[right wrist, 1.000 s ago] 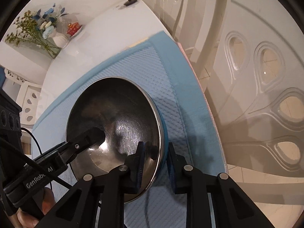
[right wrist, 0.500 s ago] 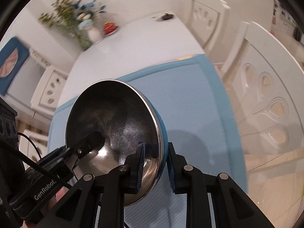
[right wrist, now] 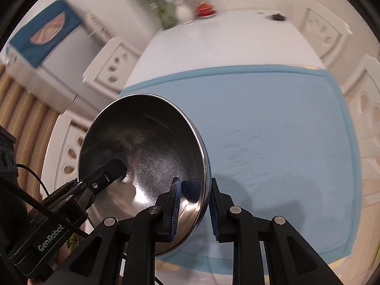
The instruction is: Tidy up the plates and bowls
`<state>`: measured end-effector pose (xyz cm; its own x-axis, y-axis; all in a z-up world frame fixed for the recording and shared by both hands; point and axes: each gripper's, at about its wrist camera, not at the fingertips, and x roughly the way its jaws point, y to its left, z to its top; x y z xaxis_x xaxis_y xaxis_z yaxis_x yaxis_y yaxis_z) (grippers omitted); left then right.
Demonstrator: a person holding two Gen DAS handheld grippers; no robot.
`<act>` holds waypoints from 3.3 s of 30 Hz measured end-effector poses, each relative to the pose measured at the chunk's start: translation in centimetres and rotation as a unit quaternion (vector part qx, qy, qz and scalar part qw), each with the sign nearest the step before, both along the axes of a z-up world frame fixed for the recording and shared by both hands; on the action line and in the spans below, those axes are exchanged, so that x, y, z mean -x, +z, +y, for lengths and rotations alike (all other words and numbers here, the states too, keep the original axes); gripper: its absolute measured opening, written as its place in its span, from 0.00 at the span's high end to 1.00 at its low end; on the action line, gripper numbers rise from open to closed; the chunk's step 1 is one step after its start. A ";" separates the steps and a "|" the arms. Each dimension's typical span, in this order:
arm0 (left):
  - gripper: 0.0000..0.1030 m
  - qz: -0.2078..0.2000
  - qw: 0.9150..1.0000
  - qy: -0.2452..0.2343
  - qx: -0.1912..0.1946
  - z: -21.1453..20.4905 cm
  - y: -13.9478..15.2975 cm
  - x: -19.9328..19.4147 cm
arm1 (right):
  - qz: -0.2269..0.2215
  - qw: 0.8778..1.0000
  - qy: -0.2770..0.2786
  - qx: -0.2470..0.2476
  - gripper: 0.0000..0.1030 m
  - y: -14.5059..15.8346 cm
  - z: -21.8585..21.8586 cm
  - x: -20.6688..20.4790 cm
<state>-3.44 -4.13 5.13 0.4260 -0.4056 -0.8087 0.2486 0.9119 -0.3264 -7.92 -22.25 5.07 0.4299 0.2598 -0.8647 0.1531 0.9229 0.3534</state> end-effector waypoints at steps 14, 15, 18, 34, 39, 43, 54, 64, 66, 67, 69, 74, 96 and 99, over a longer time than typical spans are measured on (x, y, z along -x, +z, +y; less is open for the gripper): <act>0.87 0.090 0.995 0.044 0.000 13.1 -5.5 4.7 | 0.063 0.993 0.103 -0.003 0.78 -4.5 13.6 1.9; 0.87 0.093 0.995 0.043 0.004 13.7 -5.9 4.6 | 0.067 0.992 0.105 -0.004 0.78 -4.8 14.2 1.8; 0.87 0.092 0.995 0.039 0.009 14.8 -6.1 3.8 | 0.065 0.992 0.104 0.001 0.78 -5.0 15.5 1.8; 0.85 0.045 0.999 -0.003 -0.023 14.8 -6.2 0.0 | 0.069 0.996 0.057 0.020 0.78 -5.4 17.1 -0.9; 0.85 0.045 0.998 -0.014 -0.039 14.5 -6.6 0.1 | 0.073 0.995 0.058 0.027 0.77 -5.8 17.7 -1.0; 0.81 0.045 0.998 -0.015 -0.046 14.8 -6.3 0.0 | 0.071 0.995 0.060 0.023 0.77 -5.7 17.7 -1.0; 0.72 0.014 0.998 0.009 -0.068 16.2 -4.7 0.3 | 0.066 0.995 0.068 0.009 0.77 -5.0 17.5 0.1; 0.72 0.014 0.998 0.027 -0.054 17.6 -5.4 1.3 | 0.052 0.996 0.065 0.021 0.77 -3.6 17.8 1.6; 0.72 0.000 0.998 0.026 -0.056 17.6 -4.6 1.9 | 0.048 0.997 0.060 0.020 0.77 -3.2 17.7 1.8; 0.72 -0.009 0.998 0.021 -0.050 17.7 -4.0 2.2 | 0.046 0.997 0.057 0.021 0.77 -3.0 17.6 2.1; 0.72 -0.025 0.999 0.011 -0.039 17.7 -2.7 2.7 | 0.038 0.998 0.050 0.028 0.77 -2.1 17.4 2.5; 0.72 -0.061 0.998 -0.008 -0.035 16.9 -0.1 3.4 | 0.013 0.998 0.026 0.061 0.77 0.5 17.0 4.3; 0.72 -0.068 0.997 0.016 -0.043 15.8 2.9 16.8 | -0.036 0.992 0.035 0.116 0.60 5.4 19.2 16.1; 0.72 -0.066 0.997 0.021 -0.042 16.3 2.9 18.8 | -0.039 0.992 0.040 0.117 0.60 5.4 20.0 18.2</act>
